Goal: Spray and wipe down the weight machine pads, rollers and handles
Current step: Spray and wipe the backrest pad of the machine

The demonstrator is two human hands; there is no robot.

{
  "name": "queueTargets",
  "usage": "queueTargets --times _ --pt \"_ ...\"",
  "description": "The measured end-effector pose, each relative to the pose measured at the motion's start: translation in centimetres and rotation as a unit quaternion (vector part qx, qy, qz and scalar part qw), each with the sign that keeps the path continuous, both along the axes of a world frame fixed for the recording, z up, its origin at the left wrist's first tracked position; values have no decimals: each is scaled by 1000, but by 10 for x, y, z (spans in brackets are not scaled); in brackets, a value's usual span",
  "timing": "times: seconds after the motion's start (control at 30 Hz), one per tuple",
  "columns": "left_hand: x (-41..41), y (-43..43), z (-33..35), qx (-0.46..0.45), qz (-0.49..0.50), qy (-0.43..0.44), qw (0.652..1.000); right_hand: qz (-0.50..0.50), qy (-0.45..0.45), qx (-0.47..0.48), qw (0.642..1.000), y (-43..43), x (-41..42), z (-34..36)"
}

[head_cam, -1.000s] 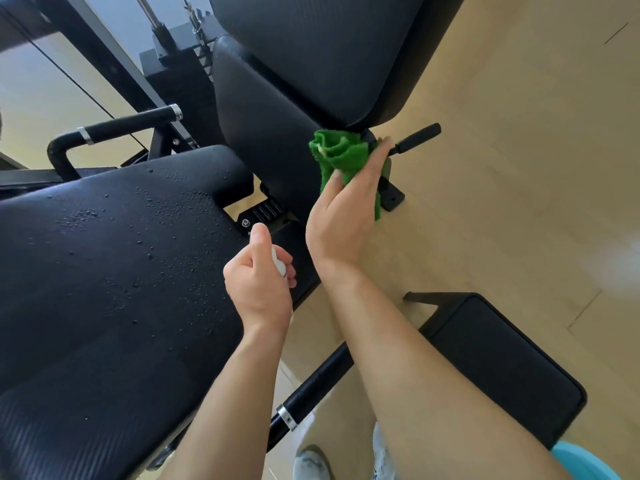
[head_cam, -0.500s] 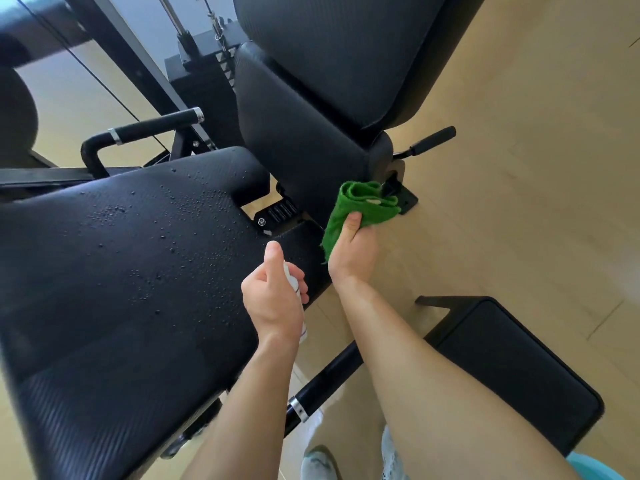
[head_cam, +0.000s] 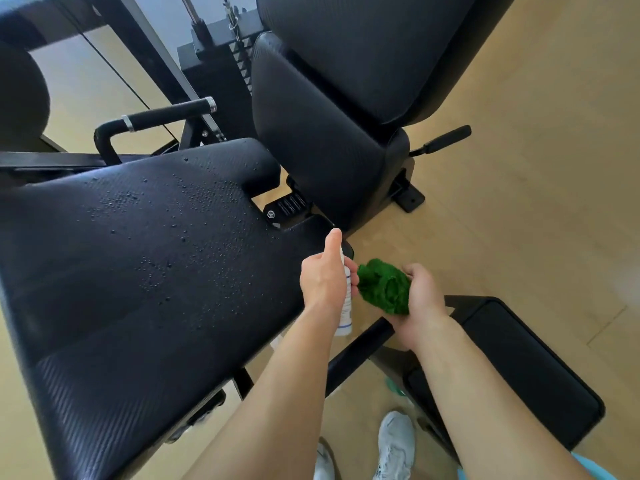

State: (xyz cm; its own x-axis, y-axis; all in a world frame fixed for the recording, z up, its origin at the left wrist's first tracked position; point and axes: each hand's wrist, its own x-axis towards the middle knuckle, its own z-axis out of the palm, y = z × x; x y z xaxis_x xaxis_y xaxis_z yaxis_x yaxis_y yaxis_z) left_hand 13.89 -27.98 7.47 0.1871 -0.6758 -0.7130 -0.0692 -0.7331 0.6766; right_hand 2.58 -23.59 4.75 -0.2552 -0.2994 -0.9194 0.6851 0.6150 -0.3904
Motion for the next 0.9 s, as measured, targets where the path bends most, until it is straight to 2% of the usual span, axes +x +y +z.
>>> queueTargets --times 0.13,0.33,0.47,0.57,0.7,0.8,0.9 --pt "-3 -1 1 -17 27 10 999 -21 -25 -90 995 -7 6 11" --pt "5 -9 1 -8 42 2 999 -137 -70 -105 983 -18 18 14" --pt "17 -8 0 -27 40 -5 999 -251 -140 -118 951 -37 29 11" --pt "28 -10 4 -40 56 8 998 -252 -166 -138 943 -72 50 9" --pt "41 -14 8 -60 87 8 994 -302 -158 -108 934 -102 82 9" --pt "51 -20 9 -64 128 17 990 -366 -176 -90 909 -110 92 13" --pt "54 -22 8 -86 125 15 988 -370 -199 -74 904 -112 87 14"
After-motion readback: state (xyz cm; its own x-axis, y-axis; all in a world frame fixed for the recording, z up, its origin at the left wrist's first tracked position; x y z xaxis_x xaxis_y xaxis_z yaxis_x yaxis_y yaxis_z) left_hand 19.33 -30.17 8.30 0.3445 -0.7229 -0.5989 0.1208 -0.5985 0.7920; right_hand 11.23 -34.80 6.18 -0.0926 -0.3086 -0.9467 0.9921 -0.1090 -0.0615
